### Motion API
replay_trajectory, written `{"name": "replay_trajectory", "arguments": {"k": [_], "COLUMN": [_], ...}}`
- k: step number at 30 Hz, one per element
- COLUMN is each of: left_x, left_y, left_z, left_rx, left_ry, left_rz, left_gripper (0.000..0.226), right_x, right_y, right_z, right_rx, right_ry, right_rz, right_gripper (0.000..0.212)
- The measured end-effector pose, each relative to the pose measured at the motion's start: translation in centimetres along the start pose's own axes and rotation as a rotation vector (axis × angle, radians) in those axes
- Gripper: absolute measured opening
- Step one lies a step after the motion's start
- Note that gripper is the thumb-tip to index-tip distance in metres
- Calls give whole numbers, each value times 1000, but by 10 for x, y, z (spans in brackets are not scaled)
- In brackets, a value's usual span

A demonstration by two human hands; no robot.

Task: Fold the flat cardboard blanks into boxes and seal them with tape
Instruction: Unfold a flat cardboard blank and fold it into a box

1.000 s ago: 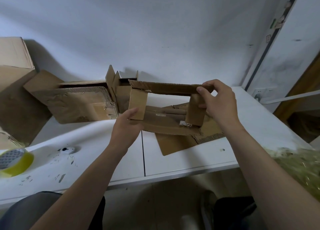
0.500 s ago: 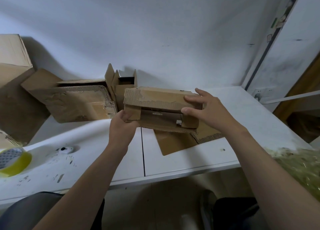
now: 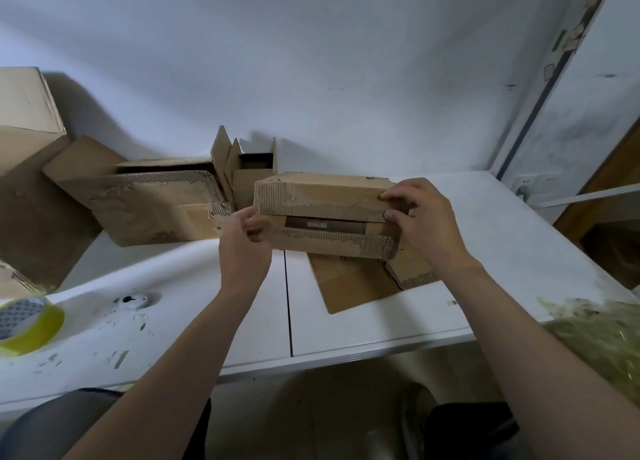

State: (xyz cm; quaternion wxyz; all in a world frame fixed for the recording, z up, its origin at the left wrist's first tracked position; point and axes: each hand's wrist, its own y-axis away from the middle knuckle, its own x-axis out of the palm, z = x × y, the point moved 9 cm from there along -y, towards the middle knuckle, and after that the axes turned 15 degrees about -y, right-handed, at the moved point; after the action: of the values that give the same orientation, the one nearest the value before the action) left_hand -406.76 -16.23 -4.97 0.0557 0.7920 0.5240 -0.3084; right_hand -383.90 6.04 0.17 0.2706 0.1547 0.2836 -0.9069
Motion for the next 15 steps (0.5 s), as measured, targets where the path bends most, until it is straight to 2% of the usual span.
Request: {"name": "replay_trajectory", "arguments": {"k": [3, 5, 7, 10, 12, 15], "left_x": [4, 5, 14, 31, 33, 38], "left_y": [-10, -19, -28, -37, -38, -33], "left_z": [10, 18, 23, 28, 24, 9], "left_rx": [-42, -73, -77, -99, -88, -62], "left_ry": [-64, -131, -126, -66, -50, -10], "left_rz": [-14, -27, 46, 152, 111, 61], "left_gripper": [47, 57, 64, 54, 49, 41], "right_x": [-1, -2, -3, -10, -10, -3], "right_y": [-2, -3, -3, -1, 4, 6], "right_z": [-2, -6, -8, -24, -42, -56], "right_rx": [-15, -28, -33, 76, 180, 224], "right_ry": [-26, -51, -79, -228, -371, -522], "right_rz": [2, 1, -14, -126, -201, -239], "right_gripper": [34, 33, 31, 28, 27, 31]}}
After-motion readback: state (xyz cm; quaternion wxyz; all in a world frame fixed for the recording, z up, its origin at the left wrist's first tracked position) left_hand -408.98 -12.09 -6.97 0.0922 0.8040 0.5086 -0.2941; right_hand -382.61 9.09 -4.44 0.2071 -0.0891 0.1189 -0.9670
